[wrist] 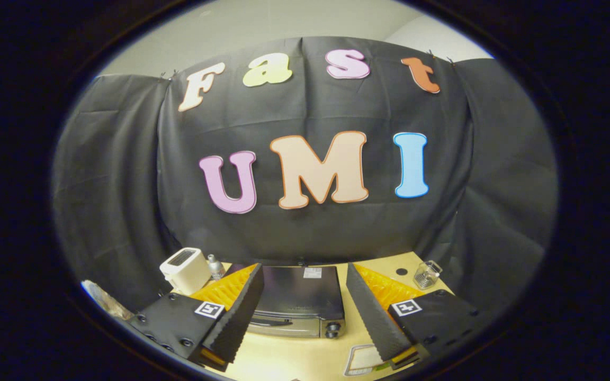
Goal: Open the toaster oven, put the food inside, and close the toaster oven door.
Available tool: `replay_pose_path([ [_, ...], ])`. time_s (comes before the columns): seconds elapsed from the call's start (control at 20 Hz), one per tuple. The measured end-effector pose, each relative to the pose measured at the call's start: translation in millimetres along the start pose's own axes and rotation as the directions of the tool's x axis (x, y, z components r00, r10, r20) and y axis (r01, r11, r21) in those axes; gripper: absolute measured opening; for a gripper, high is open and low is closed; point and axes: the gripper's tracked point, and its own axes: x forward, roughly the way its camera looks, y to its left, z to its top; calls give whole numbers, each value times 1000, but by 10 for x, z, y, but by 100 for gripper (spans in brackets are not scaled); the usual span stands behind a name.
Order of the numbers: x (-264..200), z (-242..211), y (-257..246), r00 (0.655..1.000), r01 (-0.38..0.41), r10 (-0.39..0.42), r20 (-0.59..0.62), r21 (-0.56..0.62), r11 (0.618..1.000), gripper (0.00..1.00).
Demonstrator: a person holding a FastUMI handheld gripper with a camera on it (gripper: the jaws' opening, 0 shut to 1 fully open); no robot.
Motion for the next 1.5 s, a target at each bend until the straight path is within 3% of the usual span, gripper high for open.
replay_pose_path([
  [0.65,406,-920,567,999,-39,39,0,38,999,99],
  [1.0,849,-1612,749,999,-47,47,-22,-32,998,99],
  [1.5,1234,-1985,1064,1000,-29,30,5,-51,998,100],
])
